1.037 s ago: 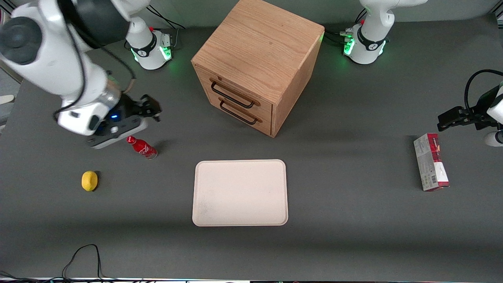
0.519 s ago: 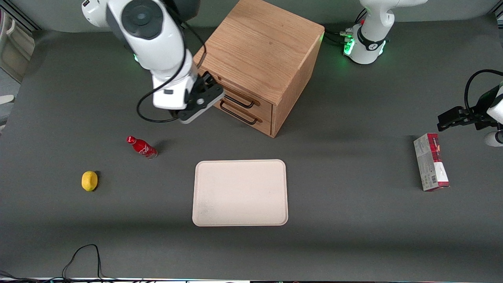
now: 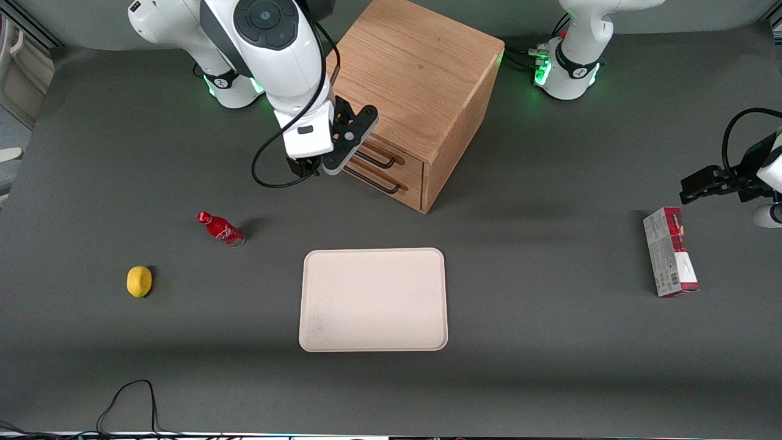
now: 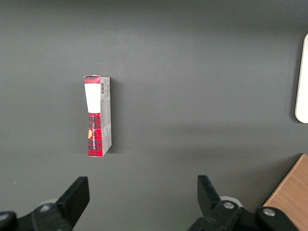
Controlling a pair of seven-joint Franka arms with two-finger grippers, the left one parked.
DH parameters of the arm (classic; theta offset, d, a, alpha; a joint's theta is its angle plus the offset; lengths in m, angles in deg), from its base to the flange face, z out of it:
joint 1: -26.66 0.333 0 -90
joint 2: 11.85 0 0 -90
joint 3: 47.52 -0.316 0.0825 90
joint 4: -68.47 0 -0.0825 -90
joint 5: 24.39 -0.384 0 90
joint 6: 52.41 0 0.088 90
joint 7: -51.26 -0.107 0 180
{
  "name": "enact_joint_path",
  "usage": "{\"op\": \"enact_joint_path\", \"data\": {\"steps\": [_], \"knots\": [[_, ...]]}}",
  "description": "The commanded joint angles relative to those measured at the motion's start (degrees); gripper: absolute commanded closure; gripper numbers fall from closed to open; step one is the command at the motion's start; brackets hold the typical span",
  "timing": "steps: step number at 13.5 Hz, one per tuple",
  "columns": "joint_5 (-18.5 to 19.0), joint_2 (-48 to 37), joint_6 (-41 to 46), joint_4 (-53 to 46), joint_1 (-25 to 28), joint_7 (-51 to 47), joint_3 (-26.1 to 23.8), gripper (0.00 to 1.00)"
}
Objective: Open upper drawer
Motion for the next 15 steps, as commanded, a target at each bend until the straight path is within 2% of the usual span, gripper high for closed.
{"op": "enact_joint_path", "data": {"steps": [1,5,15], "knots": [[-4.9,-2.4,-0.9,3.1,0.8,4.0,0.7,0.00],[-8.1,-2.9,-0.9,3.9,0.6,7.3,1.4,0.00],[-8.1,-4.2,-13.1,16.1,1.3,7.4,1.3,0.00]]}}
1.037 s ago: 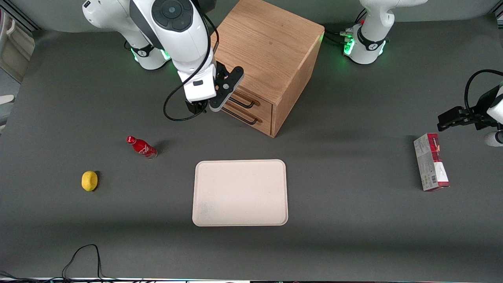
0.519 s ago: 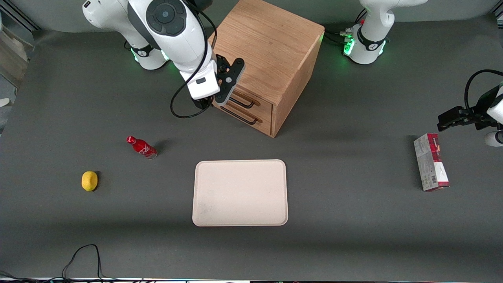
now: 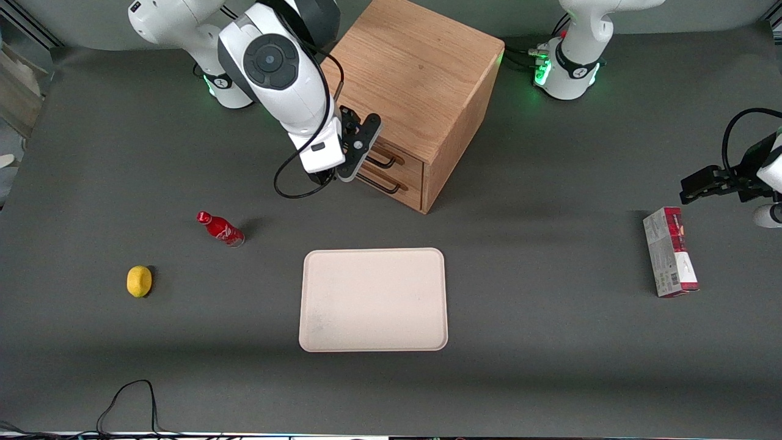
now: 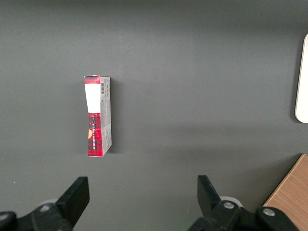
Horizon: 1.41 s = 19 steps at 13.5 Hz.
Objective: Open upper drawer
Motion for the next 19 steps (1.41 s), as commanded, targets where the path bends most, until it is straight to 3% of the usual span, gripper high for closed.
{"op": "enact_joint_path", "data": {"steps": [1,19], "knots": [[-1.6,-2.3,-3.1,4.2,1.2,1.5,0.4,0.00],[-1.0,-0.6,-12.5,11.2,2.0,1.5,1.0,0.00]]}}
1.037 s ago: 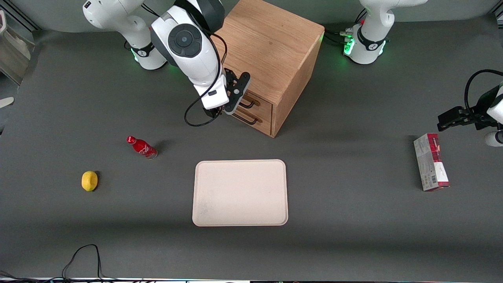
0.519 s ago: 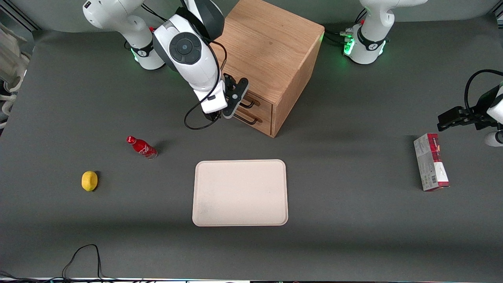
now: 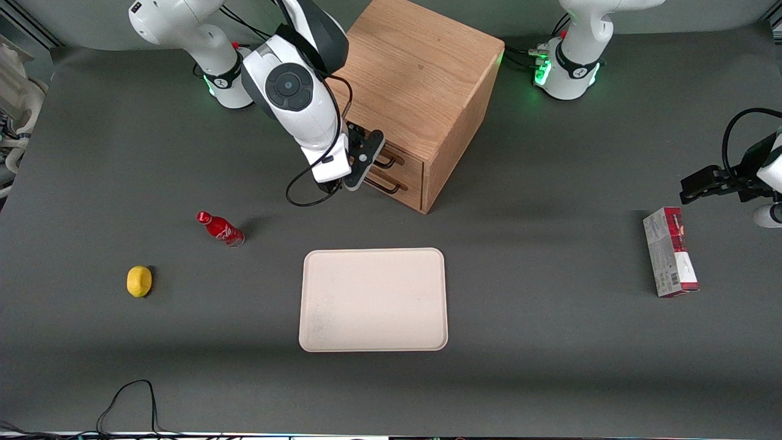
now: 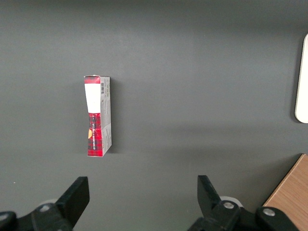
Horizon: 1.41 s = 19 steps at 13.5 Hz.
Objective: Open upper drawer
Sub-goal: 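Pull the upper drawer outward by its handle with the right gripper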
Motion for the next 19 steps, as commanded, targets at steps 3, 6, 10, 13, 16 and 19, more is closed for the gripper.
{"op": "enact_joint_path", "data": {"steps": [3,6,10,13,16,19], "knots": [[0.5,-0.2,-1.7,0.5,0.2,1.4,0.4,0.00],[0.5,0.5,-1.6,-0.1,-1.0,1.4,0.6,0.00],[0.6,2.6,-0.8,-3.6,-2.2,1.2,0.7,0.00],[0.9,4.1,0.0,-6.2,-4.2,1.2,0.7,0.00],[1.9,6.3,1.7,-9.2,-5.6,1.3,0.7,0.00],[2.0,8.4,2.9,-12.2,-7.0,1.3,0.7,0.00]]}}
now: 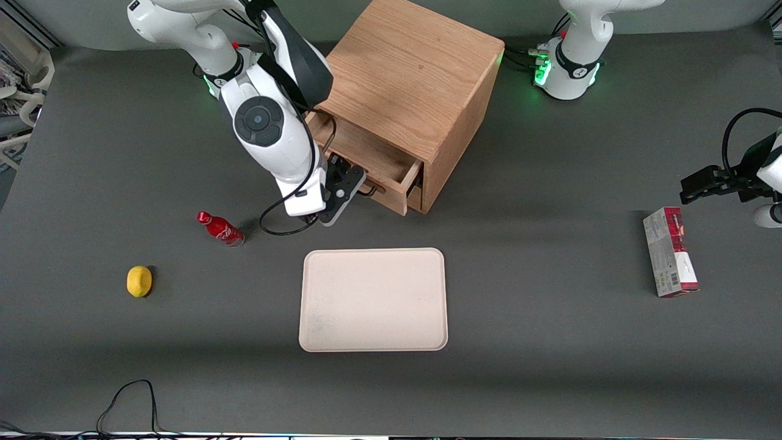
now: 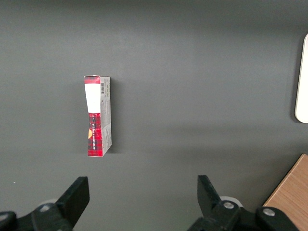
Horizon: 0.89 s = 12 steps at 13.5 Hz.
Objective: Open upper drawer
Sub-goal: 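Pull the upper drawer outward by its handle with the right gripper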
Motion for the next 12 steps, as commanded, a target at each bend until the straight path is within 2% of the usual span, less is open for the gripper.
{"op": "enact_joint_path", "data": {"steps": [1,12], "knots": [[0.9,3.4,2.0,-5.0,-1.3,1.0,-0.1,0.00],[1.1,8.4,4.9,-12.3,-8.8,7.8,-0.1,0.00]]}}
